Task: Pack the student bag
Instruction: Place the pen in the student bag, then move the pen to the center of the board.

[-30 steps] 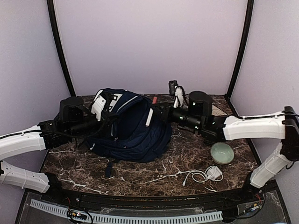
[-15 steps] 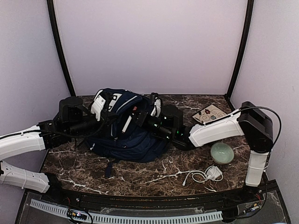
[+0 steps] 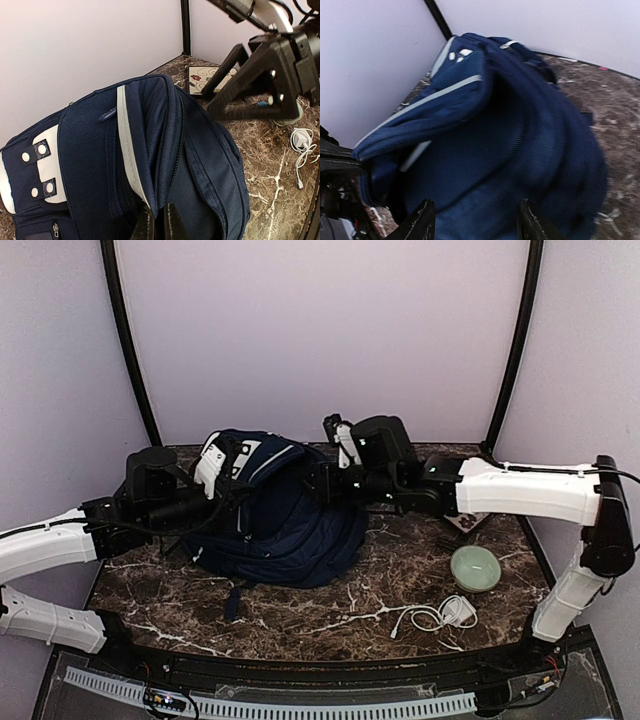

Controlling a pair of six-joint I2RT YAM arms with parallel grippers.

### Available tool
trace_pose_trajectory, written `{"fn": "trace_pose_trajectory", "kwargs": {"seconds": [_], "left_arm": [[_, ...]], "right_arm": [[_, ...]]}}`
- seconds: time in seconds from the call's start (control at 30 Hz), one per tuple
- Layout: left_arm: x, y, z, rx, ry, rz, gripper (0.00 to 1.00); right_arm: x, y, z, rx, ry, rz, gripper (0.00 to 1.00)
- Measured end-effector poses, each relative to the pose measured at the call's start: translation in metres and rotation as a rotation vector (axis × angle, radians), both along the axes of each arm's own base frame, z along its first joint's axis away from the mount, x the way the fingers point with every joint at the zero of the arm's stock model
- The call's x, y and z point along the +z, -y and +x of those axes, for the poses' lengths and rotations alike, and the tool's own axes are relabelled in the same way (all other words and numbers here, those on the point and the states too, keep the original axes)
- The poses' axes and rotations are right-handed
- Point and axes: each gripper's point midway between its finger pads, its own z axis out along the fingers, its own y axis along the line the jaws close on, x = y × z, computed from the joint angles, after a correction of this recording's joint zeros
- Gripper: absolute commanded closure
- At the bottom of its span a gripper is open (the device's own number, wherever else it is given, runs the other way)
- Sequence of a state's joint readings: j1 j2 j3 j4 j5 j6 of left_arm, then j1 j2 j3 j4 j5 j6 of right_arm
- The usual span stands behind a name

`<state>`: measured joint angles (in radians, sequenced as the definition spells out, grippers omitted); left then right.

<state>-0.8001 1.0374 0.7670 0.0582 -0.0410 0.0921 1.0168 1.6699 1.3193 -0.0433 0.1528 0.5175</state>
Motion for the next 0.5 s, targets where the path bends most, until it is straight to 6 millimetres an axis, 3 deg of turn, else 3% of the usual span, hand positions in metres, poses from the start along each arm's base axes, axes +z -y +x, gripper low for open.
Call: {"fn": "trace_pose_trajectory", "kwargs": {"seconds": [0.1, 0.2, 0.27, 0.4, 0.5], "left_arm": [[0.0, 0.0, 0.0, 0.0, 0.0, 0.0, 1.0], [0.0, 0.0, 0.0, 0.0, 0.001, -0.001, 1.0], [0.0, 0.0, 0.0, 0.0, 0.001, -0.001, 1.0], [0.0, 0.0, 0.0, 0.0, 0.0, -0.001, 1.0], [0.0, 0.0, 0.0, 0.0, 0.0, -0.001, 1.0]], "right_arm": [[0.013, 0.049, 0.007, -0.064, 0.018, -0.132, 0.4], [0.019, 0.12, 0.031, -0.212, -0.004, -0.256, 0.33], [0.012, 0.173, 0.046, -0.313, -0.04, -0.344, 0.32], [-0.033, 0.258, 0.055, -0.44, -0.184, -0.518, 0.25], [-0.081, 0.296, 0.046, -0.44, -0.325, -0.623, 0.23]]}}
